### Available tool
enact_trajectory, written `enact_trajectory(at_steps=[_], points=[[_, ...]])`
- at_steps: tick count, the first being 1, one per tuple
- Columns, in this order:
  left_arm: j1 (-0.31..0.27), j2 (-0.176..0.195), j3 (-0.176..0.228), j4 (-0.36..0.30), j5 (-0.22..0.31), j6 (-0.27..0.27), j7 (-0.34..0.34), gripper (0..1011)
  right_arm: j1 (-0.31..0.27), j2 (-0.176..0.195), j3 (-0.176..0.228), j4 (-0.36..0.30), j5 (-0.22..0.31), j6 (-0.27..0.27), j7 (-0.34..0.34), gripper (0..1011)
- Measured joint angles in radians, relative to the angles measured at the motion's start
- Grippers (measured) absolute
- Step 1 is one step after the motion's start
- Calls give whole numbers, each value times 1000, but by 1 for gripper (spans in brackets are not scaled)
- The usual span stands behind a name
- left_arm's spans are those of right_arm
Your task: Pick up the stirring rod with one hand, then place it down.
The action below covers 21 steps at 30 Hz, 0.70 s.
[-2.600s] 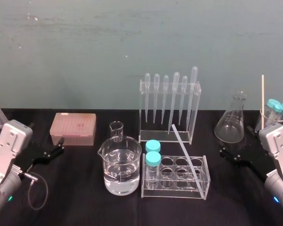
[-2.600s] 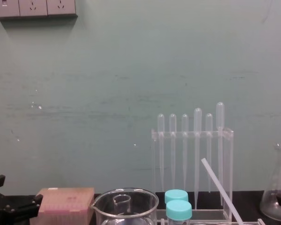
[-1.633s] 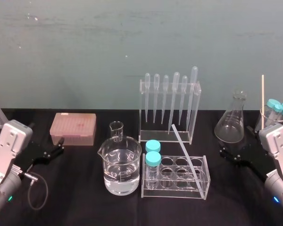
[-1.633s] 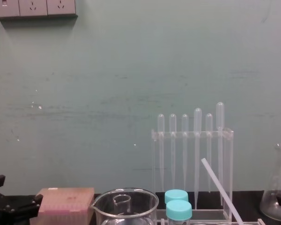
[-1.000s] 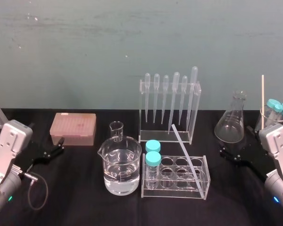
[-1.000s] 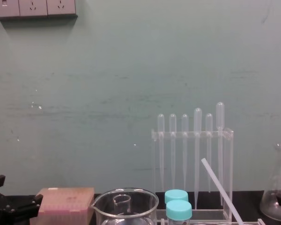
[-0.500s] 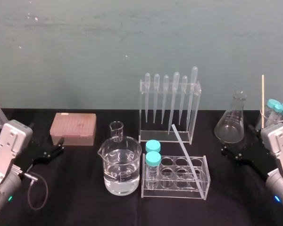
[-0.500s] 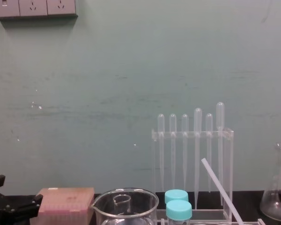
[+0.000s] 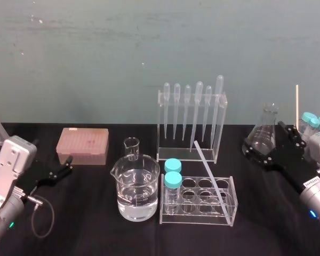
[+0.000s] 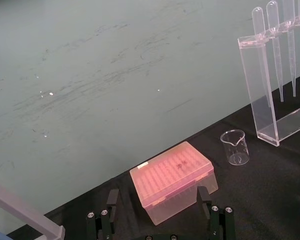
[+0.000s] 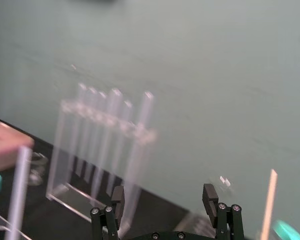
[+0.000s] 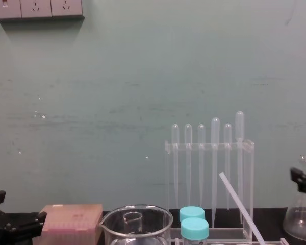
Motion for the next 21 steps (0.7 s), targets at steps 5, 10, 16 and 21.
enact_trajectory(at_steps=[5, 10, 16, 21], points=[[0, 0, 0, 0, 0, 0, 0, 1000, 4, -4, -11, -22, -27, -96, 54, 1003], [0, 0, 0, 0, 0, 0, 0, 1000, 21, -9, -32, -27, -64, -197, 115, 1003], [0, 0, 0, 0, 0, 0, 0, 1000, 74, -27, -66, 21, 96, -165, 323, 1003], [0, 0, 0, 0, 0, 0, 0, 1000, 112, -50, -75, 67, 223, -54, 445, 1003]])
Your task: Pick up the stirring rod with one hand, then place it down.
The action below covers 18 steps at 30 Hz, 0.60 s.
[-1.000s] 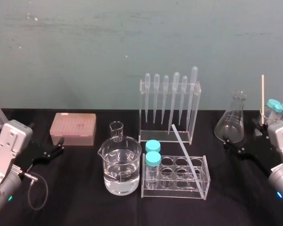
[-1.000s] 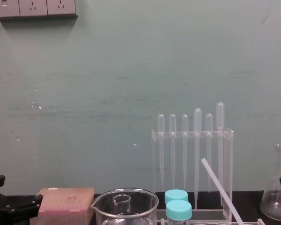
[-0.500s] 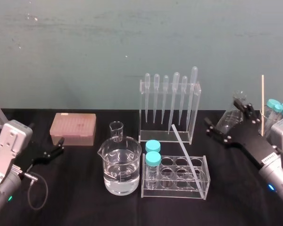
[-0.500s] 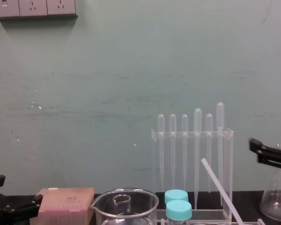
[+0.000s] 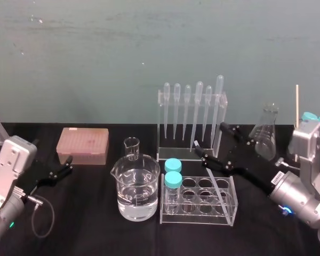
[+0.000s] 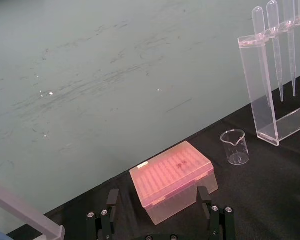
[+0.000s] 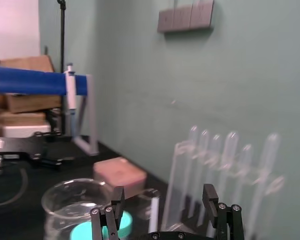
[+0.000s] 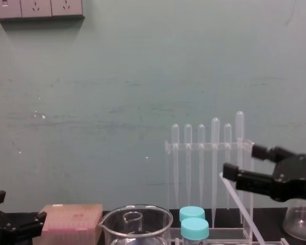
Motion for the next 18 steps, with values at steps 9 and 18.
enact_trajectory(at_steps=[9, 18], points=[[0, 0, 0, 0, 0, 0, 0, 1000, 66, -35, -5, 79, 132, 231, 129, 1003], [0, 0, 0, 0, 0, 0, 0, 1000, 97, -44, -18, 119, 163, 340, 158, 1003]])
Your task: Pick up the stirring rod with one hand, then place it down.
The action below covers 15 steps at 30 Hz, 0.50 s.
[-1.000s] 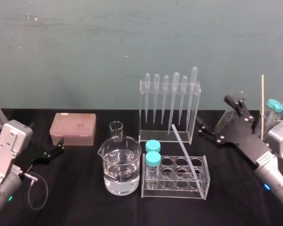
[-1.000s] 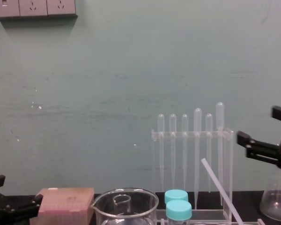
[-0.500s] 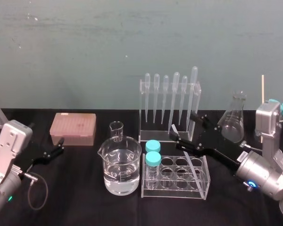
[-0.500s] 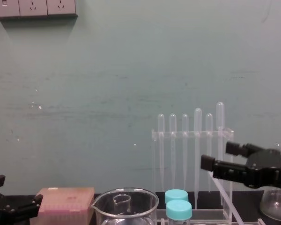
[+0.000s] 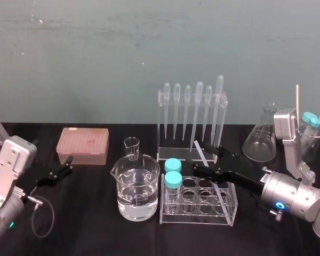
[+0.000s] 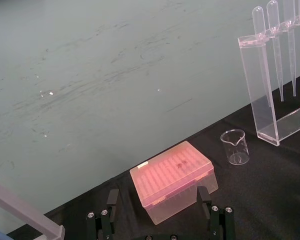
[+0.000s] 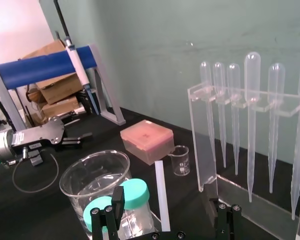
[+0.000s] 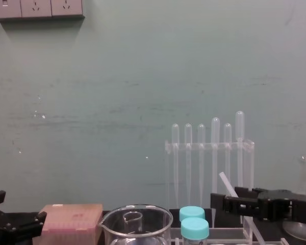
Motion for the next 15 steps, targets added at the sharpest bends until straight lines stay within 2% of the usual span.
enact_trajectory(at_steps=[4, 15], points=[[0, 0, 0, 0, 0, 0, 0, 1000, 3, 1, -4, 5, -7, 15, -17, 1003], [0, 0, 0, 0, 0, 0, 0, 1000, 4, 1, -4, 5, -7, 16, -18, 1003]])
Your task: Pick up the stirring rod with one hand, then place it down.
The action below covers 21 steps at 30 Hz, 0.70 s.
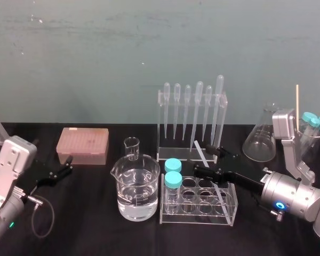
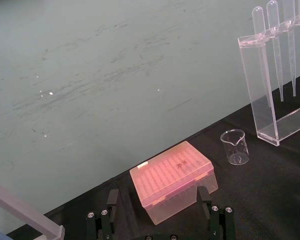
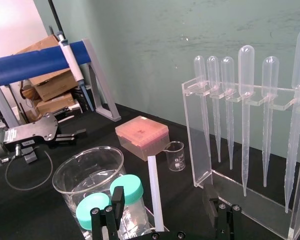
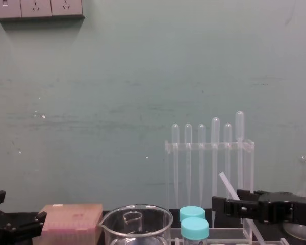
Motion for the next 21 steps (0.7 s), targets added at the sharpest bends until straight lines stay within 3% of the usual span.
enact_trajectory(at_steps=[8, 18, 21], points=[[0, 0, 0, 0, 0, 0, 0, 1000, 0, 0, 1, 0, 1, 0, 2, 981], [0, 0, 0, 0, 0, 0, 0, 1000, -1, 0, 2, -1, 3, 0, 4, 735], [0, 0, 0, 0, 0, 0, 0, 1000, -1, 0, 2, -1, 3, -1, 4, 609]])
